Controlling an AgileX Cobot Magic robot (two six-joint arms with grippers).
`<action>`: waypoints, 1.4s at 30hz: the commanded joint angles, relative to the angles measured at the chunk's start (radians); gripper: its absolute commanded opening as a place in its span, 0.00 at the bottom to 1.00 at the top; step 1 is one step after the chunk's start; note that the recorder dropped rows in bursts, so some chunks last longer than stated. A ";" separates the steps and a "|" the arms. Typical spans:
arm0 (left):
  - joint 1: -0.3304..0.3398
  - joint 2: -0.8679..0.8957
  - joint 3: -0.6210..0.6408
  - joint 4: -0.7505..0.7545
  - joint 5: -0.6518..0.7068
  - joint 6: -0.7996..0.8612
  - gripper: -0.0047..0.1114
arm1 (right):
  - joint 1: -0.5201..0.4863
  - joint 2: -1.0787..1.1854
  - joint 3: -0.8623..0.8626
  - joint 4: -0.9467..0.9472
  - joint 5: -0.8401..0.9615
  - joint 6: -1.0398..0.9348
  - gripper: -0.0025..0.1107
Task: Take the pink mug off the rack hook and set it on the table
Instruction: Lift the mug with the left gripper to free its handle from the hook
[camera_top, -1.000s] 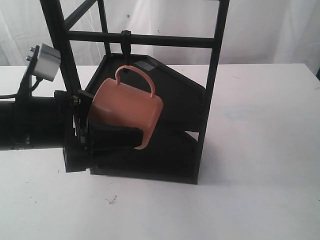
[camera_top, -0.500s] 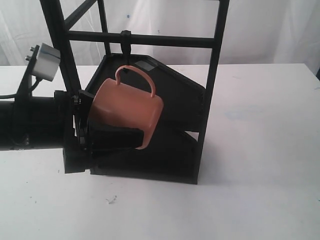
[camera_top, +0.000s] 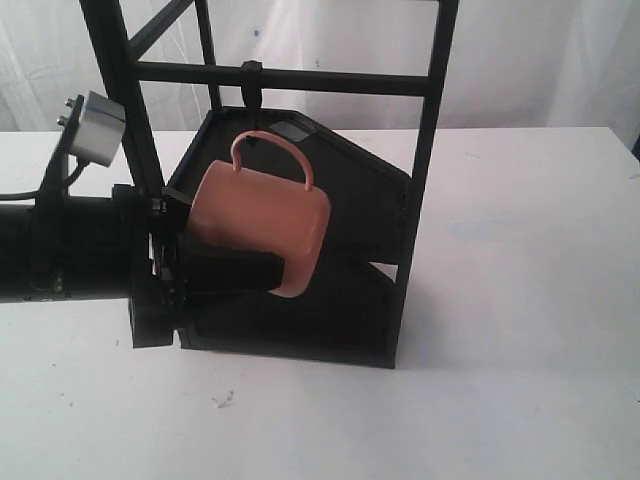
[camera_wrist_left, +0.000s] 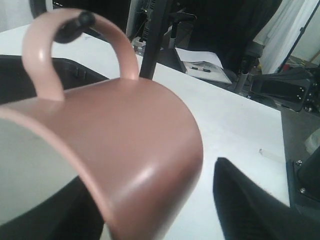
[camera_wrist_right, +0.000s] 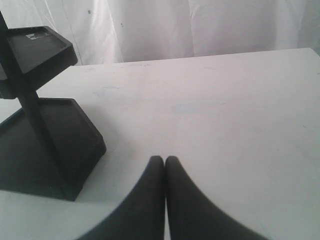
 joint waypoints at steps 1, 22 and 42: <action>-0.006 -0.001 -0.002 -0.024 0.012 0.006 0.52 | -0.009 -0.006 0.005 0.000 -0.006 -0.002 0.02; -0.006 -0.001 -0.002 -0.024 0.060 -0.012 0.04 | -0.009 -0.006 0.005 0.000 -0.004 0.032 0.02; -0.006 -0.001 -0.086 0.028 0.250 -0.021 0.04 | -0.009 -0.006 0.005 0.000 -0.004 0.032 0.02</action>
